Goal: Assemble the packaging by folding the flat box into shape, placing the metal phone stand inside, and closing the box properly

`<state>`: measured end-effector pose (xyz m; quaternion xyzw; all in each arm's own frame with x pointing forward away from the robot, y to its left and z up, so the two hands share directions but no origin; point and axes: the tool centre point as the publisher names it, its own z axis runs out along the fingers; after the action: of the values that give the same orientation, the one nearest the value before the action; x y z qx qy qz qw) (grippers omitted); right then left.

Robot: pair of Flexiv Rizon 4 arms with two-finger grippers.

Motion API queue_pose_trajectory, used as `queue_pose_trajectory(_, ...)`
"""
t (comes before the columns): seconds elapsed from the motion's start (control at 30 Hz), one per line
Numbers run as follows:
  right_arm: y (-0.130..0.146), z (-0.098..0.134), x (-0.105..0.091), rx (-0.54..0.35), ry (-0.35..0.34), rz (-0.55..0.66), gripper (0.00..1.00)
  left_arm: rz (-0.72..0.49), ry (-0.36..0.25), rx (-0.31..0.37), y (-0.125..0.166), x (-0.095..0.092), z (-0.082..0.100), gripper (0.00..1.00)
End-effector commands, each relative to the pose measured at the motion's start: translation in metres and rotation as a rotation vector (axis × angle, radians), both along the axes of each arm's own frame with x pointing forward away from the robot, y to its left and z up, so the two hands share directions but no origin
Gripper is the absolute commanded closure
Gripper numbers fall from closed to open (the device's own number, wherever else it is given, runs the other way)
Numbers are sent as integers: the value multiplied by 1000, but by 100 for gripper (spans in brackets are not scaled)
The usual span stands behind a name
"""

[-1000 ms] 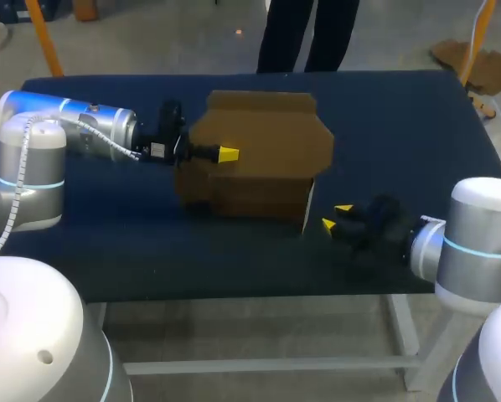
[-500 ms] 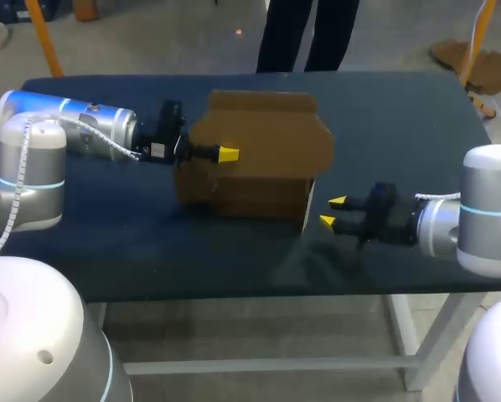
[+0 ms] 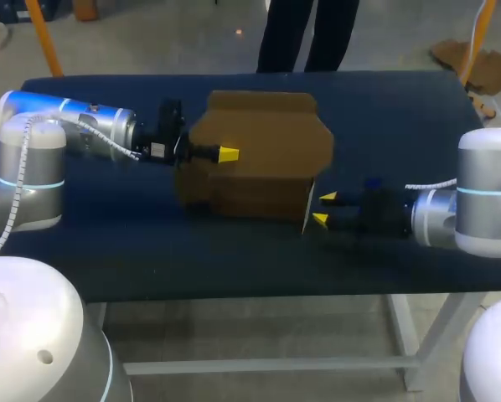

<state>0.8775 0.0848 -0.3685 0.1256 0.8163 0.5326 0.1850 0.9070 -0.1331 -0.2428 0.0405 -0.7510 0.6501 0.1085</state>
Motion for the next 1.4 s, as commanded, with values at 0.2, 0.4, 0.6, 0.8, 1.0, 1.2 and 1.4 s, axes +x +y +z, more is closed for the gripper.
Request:
queue_pose_trajectory(0.2,12,-5,16,10,-11,-11,55,-3,0,-1,0,0,-4,100)
queue_pose_trajectory(0.4,18,-9,26,24,3,-16,55,-3,0,-1,0,0,-4,100)
queue_pose_trajectory(0.6,25,-7,26,32,-12,-37,54,-3,0,-1,0,0,-4,100)
queue_pose_trajectory(0.8,26,-8,26,48,-17,-96,55,-3,0,-1,0,0,-4,100)
queue_pose_trajectory(1.0,26,-11,29,63,-22,-176,54,-3,0,-1,0,0,-4,100)
queue_pose_trajectory(1.2,26,-7,26,93,-37,-261,53,-3,0,-1,0,0,-4,100)
queue_pose_trajectory(1.4,24,-6,29,129,-38,-344,54,-3,0,-1,0,0,-4,100)
